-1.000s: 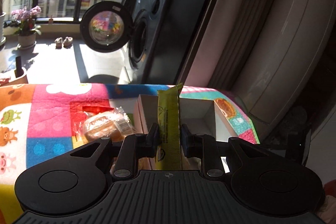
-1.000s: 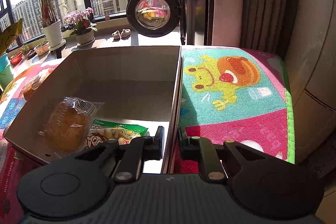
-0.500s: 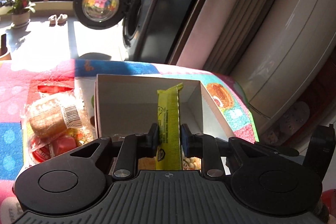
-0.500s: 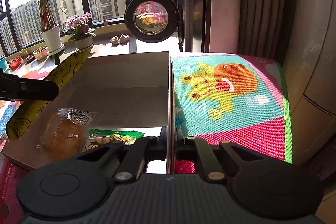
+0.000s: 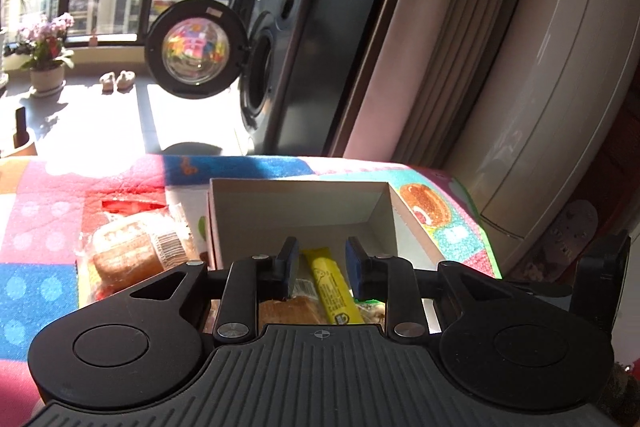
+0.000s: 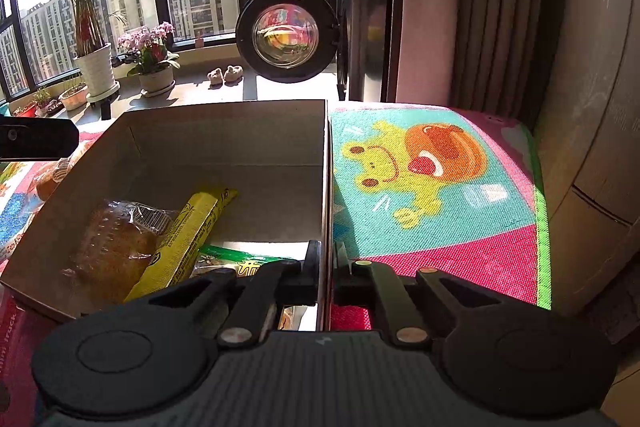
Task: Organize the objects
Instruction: 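Move the left gripper back over the snack pile beside the box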
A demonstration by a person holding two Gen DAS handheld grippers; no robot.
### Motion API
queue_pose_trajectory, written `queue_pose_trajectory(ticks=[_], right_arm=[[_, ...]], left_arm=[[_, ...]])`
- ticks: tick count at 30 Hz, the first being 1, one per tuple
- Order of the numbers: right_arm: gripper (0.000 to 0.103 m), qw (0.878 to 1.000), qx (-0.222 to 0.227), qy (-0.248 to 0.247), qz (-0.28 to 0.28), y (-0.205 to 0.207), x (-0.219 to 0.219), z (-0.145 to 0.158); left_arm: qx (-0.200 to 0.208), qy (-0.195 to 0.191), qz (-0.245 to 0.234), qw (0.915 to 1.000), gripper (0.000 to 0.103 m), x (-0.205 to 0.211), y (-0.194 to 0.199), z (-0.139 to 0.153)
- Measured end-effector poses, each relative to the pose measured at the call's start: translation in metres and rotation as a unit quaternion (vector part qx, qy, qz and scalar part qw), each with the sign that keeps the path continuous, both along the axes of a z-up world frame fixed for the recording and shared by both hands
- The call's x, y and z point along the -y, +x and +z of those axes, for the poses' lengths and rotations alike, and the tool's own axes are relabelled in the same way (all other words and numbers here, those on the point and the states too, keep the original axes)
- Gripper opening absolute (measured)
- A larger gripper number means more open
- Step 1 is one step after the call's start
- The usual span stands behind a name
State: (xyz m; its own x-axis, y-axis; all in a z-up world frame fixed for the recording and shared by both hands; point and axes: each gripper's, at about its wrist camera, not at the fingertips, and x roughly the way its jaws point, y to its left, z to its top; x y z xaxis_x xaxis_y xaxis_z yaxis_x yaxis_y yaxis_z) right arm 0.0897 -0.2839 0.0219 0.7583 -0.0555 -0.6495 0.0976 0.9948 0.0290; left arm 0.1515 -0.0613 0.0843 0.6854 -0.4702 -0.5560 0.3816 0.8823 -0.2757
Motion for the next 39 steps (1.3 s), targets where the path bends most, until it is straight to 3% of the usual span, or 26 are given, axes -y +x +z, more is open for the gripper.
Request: queue_pose_trajectory(ticks=[5, 11, 15, 23, 39], right_arm=[[0.005, 1.000, -0.001, -0.003, 0.003, -0.001, 0.000, 0.000], [0.006, 1.000, -0.011, -0.020, 0.004, -0.008, -0.006, 0.005], [0.006, 0.999, -0.005, -0.033, -0.006, -0.023, -0.013, 0.010], [0.004, 0.993, 0.020, -0.113, -0.009, -0.021, -0.035, 0.013], [0.004, 0.998, 0.028, -0.054, -0.030, -0.026, -0.022, 0.012]], left_arm=[[-0.011, -0.015, 0.059, 0.9981, 0.028, -0.050, -0.011, -0.006], [-0.036, -0.040, 0.134, 0.9895, 0.028, -0.115, -0.015, -0.021], [-0.046, -0.058, 0.148, 0.9862, 0.028, -0.141, -0.016, -0.025], [-0.058, -0.068, 0.130, 0.9875, 0.028, -0.143, -0.018, -0.036], [-0.092, -0.015, 0.148, 0.9847, 0.028, -0.147, -0.027, -0.054]])
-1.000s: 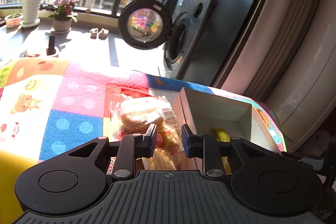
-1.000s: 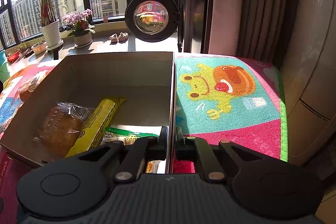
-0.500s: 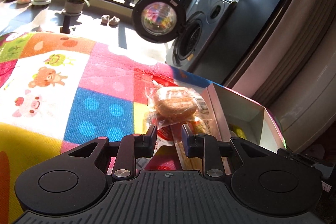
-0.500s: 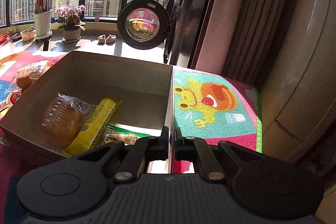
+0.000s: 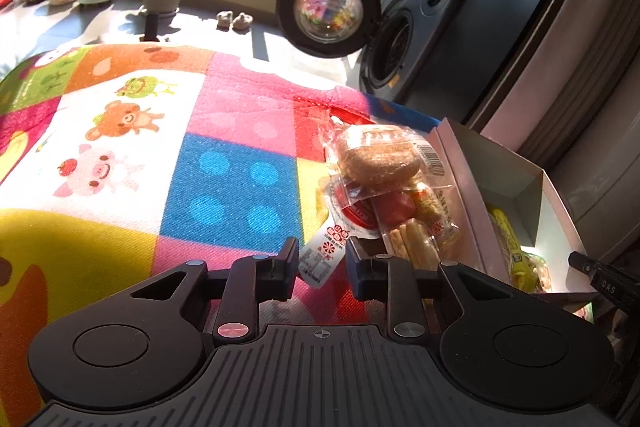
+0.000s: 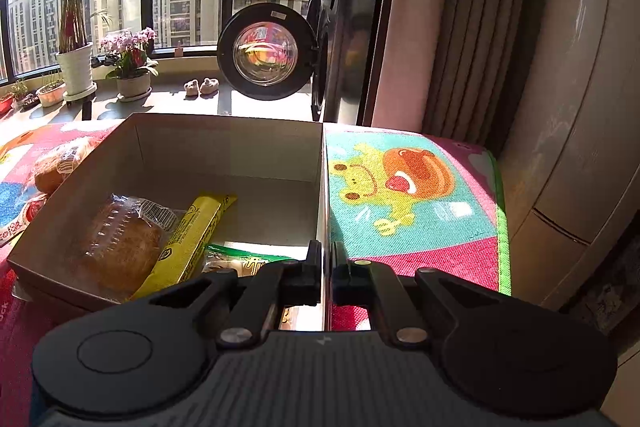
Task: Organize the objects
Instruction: 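Move the left gripper back over the snack pile beside the box, then grasp the bagged bread bun with the left gripper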
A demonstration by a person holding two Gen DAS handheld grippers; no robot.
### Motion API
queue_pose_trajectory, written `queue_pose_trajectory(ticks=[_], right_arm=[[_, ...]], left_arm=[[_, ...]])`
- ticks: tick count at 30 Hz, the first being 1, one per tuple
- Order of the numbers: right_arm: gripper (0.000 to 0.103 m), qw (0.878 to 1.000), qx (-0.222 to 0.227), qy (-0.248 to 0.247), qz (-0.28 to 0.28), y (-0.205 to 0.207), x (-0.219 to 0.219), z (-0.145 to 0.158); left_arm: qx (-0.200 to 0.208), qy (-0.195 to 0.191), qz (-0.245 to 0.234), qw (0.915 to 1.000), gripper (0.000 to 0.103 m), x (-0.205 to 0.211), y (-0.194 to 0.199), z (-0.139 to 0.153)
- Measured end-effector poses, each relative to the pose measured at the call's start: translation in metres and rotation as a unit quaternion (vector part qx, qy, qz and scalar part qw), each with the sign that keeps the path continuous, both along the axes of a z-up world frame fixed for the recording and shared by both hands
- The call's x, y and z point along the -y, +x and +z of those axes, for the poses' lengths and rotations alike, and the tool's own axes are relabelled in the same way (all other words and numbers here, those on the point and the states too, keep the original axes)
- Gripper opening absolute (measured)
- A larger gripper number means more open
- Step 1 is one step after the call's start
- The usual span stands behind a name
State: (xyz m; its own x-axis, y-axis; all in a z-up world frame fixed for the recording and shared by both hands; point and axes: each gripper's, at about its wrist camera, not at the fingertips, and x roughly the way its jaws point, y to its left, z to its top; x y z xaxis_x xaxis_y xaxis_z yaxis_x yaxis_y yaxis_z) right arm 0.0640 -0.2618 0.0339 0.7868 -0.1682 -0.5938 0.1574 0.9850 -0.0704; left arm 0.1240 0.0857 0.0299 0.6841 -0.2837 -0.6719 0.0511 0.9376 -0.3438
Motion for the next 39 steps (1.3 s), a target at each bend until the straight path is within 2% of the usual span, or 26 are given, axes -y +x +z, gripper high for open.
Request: queue_pose_trajectory(ticks=[6, 13, 19, 21, 24, 26, 29, 30, 32, 33, 34, 35, 37, 39], right_arm=[[0.004, 1.000, 0.004, 0.016, 0.000, -0.002, 0.003, 0.000], [0.005, 1.000, 0.006, 0.021, 0.003, -0.002, 0.004, 0.000], [0.005, 1.000, 0.007, 0.025, 0.007, -0.003, 0.005, -0.001], [0.005, 1.000, 0.008, 0.024, 0.008, -0.003, 0.005, -0.001], [0.005, 1.000, 0.009, 0.025, 0.008, -0.003, 0.006, -0.001], [0.005, 1.000, 0.010, 0.025, 0.009, -0.003, 0.006, -0.001], [0.006, 1.000, 0.009, 0.024, 0.008, -0.004, 0.005, -0.002], [0.006, 1.000, 0.008, 0.022, 0.009, -0.003, 0.005, -0.002], [0.006, 1.000, 0.006, 0.020, 0.010, -0.004, 0.004, -0.002], [0.006, 1.000, 0.006, 0.019, 0.010, -0.004, 0.004, -0.002], [0.006, 1.000, 0.005, 0.020, 0.010, -0.004, 0.004, -0.002], [0.006, 1.000, 0.005, 0.020, 0.010, -0.004, 0.005, -0.001], [0.006, 1.000, 0.004, 0.022, 0.011, -0.004, 0.005, -0.001], [0.006, 1.000, 0.003, 0.021, 0.012, -0.004, 0.005, -0.001]], left_arm=[[-0.039, -0.072, -0.028, 0.9962, 0.028, 0.008, 0.004, -0.006], [-0.054, -0.107, -0.029, 0.9923, 0.028, 0.033, 0.020, -0.012], [-0.061, -0.098, 0.013, 0.9932, 0.030, 0.023, 0.022, -0.025], [-0.055, -0.074, 0.015, 0.9956, 0.030, 0.020, 0.019, -0.025], [-0.030, 0.034, -0.016, 0.9989, 0.030, 0.029, 0.009, -0.016], [-0.034, 0.083, -0.057, 0.9943, 0.030, 0.035, 0.004, -0.014], [-0.032, 0.125, -0.115, 0.9848, 0.034, 0.043, -0.004, -0.018], [-0.027, 0.134, -0.126, 0.9825, 0.037, 0.045, -0.006, -0.017], [-0.029, 0.134, -0.151, 0.9790, 0.063, 0.052, -0.007, -0.019], [-0.031, 0.133, -0.160, 0.9777, 0.070, 0.054, -0.006, -0.020], [-0.032, 0.134, -0.175, 0.9748, 0.083, 0.060, -0.006, -0.021], [-0.031, 0.139, -0.188, 0.9717, 0.091, 0.065, -0.007, -0.024], [-0.032, 0.143, -0.198, 0.9691, 0.094, 0.070, -0.008, -0.024], [-0.040, 0.108, -0.213, 0.9703, 0.088, 0.064, -0.004, -0.015]])
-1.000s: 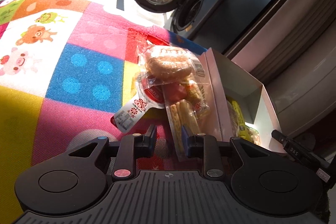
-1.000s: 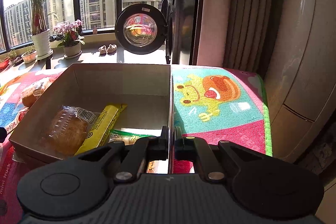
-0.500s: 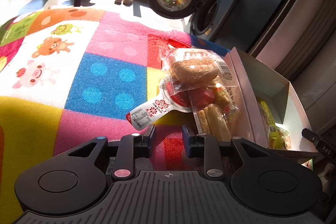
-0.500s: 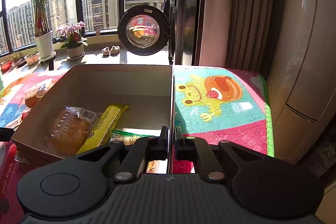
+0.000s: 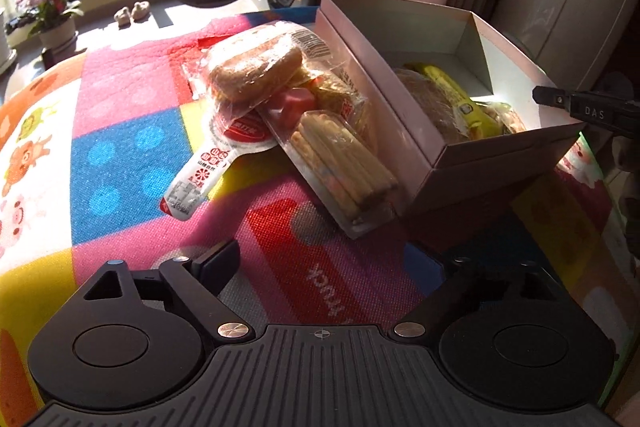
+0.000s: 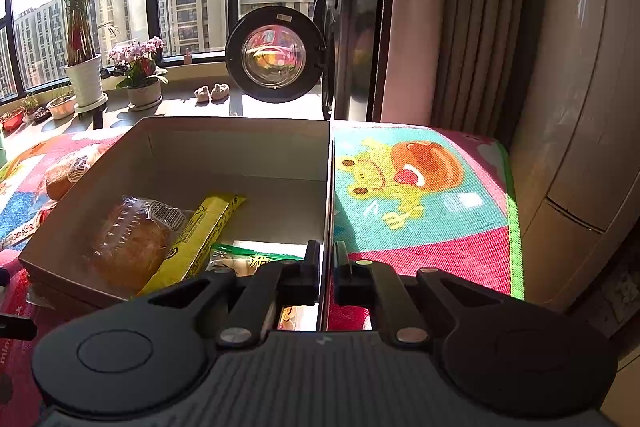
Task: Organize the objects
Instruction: 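Grasp the bagged bread bun with the left gripper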
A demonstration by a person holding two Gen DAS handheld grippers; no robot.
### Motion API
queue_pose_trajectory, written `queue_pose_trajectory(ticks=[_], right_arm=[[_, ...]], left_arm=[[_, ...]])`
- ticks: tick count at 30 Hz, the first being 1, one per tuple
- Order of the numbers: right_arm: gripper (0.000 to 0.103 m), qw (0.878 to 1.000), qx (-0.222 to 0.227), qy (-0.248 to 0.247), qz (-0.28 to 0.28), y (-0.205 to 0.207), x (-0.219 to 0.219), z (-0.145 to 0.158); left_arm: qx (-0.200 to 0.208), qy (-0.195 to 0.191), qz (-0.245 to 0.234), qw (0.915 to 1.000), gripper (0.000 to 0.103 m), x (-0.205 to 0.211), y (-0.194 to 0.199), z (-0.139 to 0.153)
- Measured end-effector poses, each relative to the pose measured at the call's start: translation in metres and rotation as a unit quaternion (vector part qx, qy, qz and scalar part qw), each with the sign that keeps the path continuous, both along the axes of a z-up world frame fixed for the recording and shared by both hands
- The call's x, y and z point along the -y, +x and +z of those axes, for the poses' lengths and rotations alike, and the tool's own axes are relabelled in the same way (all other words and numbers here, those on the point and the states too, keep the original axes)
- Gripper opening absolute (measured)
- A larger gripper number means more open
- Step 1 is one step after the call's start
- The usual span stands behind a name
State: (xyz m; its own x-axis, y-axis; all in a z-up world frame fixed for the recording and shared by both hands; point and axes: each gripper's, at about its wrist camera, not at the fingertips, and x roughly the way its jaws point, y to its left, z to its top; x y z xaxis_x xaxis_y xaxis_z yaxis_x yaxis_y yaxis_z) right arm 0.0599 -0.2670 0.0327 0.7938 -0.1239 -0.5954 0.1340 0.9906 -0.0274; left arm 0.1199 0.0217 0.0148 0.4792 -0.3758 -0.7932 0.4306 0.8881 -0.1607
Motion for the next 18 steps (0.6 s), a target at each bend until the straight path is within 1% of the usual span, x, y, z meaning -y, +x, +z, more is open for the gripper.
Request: queue_pose_trajectory(ticks=[1, 2, 3, 4, 5, 6, 7, 8, 9, 11, 13, 14, 16, 18], right_arm=[[0.006, 1.000, -0.001, 0.000, 0.001, 0.000, 0.000, 0.000], [0.006, 1.000, -0.001, -0.001, 0.001, 0.000, 0.000, 0.000], [0.006, 1.000, -0.002, 0.000, 0.002, 0.001, 0.000, 0.000], [0.006, 1.000, -0.002, 0.000, 0.001, 0.001, 0.000, 0.000], [0.006, 1.000, -0.003, 0.003, 0.001, 0.001, 0.000, 0.001], [0.006, 1.000, -0.003, 0.005, 0.000, 0.001, 0.001, 0.001], [0.006, 1.000, -0.003, 0.007, 0.000, 0.001, 0.002, 0.001], [0.006, 1.000, -0.003, 0.007, 0.000, 0.001, 0.002, 0.001], [0.006, 1.000, -0.003, 0.007, 0.000, 0.001, 0.002, 0.001], [0.006, 1.000, -0.004, 0.006, 0.001, 0.002, 0.001, 0.001], [0.006, 1.000, -0.006, 0.007, 0.002, 0.002, 0.002, 0.002], [0.006, 1.000, -0.006, 0.009, 0.003, 0.002, 0.003, 0.002], [0.006, 1.000, -0.007, 0.009, 0.003, 0.003, 0.003, 0.002], [0.006, 1.000, -0.008, 0.007, 0.004, 0.004, 0.003, 0.002]], left_arm=[[0.006, -0.020, -0.006, 0.9998, 0.082, -0.005, 0.002, 0.011], [0.022, -0.022, -0.009, 0.9995, 0.078, -0.008, 0.002, 0.020], [0.067, 0.000, -0.022, 0.9975, 0.078, -0.007, 0.003, 0.037], [0.111, 0.031, -0.039, 0.9926, 0.078, -0.003, 0.004, 0.050], [0.145, 0.062, -0.053, 0.9860, 0.078, 0.000, 0.005, 0.058], [0.185, 0.108, -0.078, 0.9737, 0.078, 0.008, 0.011, 0.065], [0.196, 0.130, -0.100, 0.9668, 0.078, 0.013, 0.017, 0.068], [0.197, 0.140, -0.122, 0.9626, 0.078, 0.016, 0.026, 0.068], [0.188, 0.142, -0.142, 0.9614, 0.078, 0.021, 0.040, 0.066], [0.163, 0.150, -0.154, 0.9629, 0.078, 0.026, 0.066, 0.057], [0.150, 0.162, -0.153, 0.9631, 0.078, 0.030, 0.086, 0.045], [0.142, 0.163, -0.151, 0.9645, 0.078, 0.030, 0.094, 0.038], [0.119, 0.145, -0.145, 0.9714, 0.079, 0.029, 0.110, 0.028], [0.105, 0.131, -0.139, 0.9760, 0.079, 0.028, 0.120, 0.018]])
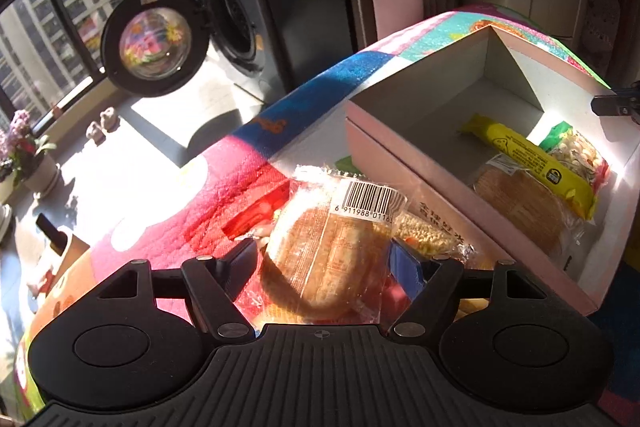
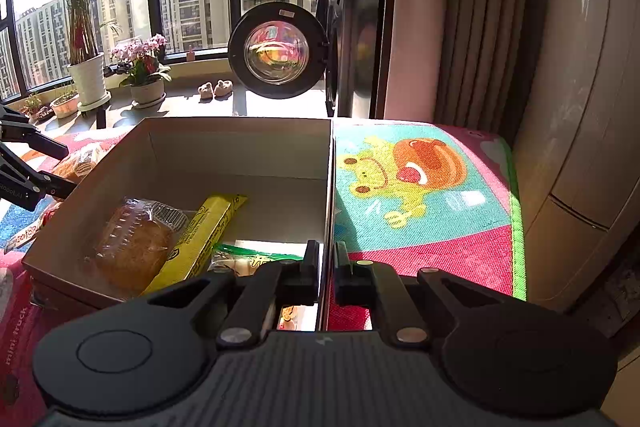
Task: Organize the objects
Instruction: 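Grasp the bagged bread bun with the left gripper, then carry the bread bun over the box and release it inside with the left gripper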
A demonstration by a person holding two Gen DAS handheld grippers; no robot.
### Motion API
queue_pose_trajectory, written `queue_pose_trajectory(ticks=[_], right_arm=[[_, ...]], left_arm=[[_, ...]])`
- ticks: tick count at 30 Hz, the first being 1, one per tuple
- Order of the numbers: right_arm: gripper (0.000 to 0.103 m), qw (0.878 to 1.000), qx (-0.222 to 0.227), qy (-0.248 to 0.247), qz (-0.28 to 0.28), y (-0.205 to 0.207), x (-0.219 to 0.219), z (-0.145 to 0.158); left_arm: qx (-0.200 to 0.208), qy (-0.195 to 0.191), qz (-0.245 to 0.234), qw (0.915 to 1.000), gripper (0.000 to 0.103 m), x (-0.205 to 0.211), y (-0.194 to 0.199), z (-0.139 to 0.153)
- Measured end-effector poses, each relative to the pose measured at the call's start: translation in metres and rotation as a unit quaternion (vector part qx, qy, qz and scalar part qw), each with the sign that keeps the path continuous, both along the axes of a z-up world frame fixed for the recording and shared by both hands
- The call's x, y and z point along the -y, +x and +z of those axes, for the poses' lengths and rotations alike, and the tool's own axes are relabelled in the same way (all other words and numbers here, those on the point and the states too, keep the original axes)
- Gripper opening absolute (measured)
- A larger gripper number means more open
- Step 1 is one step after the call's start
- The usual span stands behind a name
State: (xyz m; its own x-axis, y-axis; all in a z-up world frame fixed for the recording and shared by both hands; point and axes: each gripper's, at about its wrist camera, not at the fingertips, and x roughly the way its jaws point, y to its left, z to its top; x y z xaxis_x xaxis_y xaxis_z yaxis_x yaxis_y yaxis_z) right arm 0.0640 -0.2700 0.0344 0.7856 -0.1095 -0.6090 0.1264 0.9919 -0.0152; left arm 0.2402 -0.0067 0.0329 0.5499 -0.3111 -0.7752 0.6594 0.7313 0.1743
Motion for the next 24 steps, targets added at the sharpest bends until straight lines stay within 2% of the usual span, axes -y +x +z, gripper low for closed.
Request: queue_pose_trajectory(ticks=[3, 4, 5, 8, 11, 16, 20, 24], right_arm=[[0.006, 1.000, -0.001, -0.004, 0.000, 0.002, 0.000, 0.000], [0.006, 1.000, -0.001, -0.005, 0.000, 0.003, 0.000, 0.000], [0.006, 1.000, -0.001, -0.006, 0.001, 0.003, 0.000, 0.000], [0.006, 1.000, -0.001, -0.018, 0.006, 0.007, -0.002, 0.000], [0.006, 1.000, -0.001, -0.025, 0.009, 0.009, -0.003, 0.001], [0.006, 0.999, 0.000, -0.030, 0.012, 0.010, -0.003, 0.001], [0.006, 0.999, -0.001, -0.034, 0.014, 0.011, -0.004, 0.001], [0.006, 1.000, -0.002, -0.024, 0.012, 0.011, -0.001, 0.002]], left_arm=[[0.002, -0.019, 0.010, 0.9998, 0.080, -0.005, 0.002, -0.004], [-0.010, -0.031, 0.018, 0.9993, 0.064, -0.008, 0.003, -0.004], [-0.016, -0.039, 0.032, 0.9986, 0.060, -0.011, 0.003, -0.002], [-0.020, -0.045, 0.055, 0.9973, 0.059, -0.023, -0.009, 0.004], [-0.010, -0.040, 0.072, 0.9966, 0.058, -0.038, -0.037, 0.011], [-0.019, -0.048, 0.117, 0.9918, 0.058, -0.076, -0.093, 0.018], [-0.026, -0.076, 0.156, 0.9846, 0.058, -0.100, -0.125, 0.033], [-0.006, -0.106, 0.163, 0.9809, 0.058, -0.096, -0.130, 0.063]])
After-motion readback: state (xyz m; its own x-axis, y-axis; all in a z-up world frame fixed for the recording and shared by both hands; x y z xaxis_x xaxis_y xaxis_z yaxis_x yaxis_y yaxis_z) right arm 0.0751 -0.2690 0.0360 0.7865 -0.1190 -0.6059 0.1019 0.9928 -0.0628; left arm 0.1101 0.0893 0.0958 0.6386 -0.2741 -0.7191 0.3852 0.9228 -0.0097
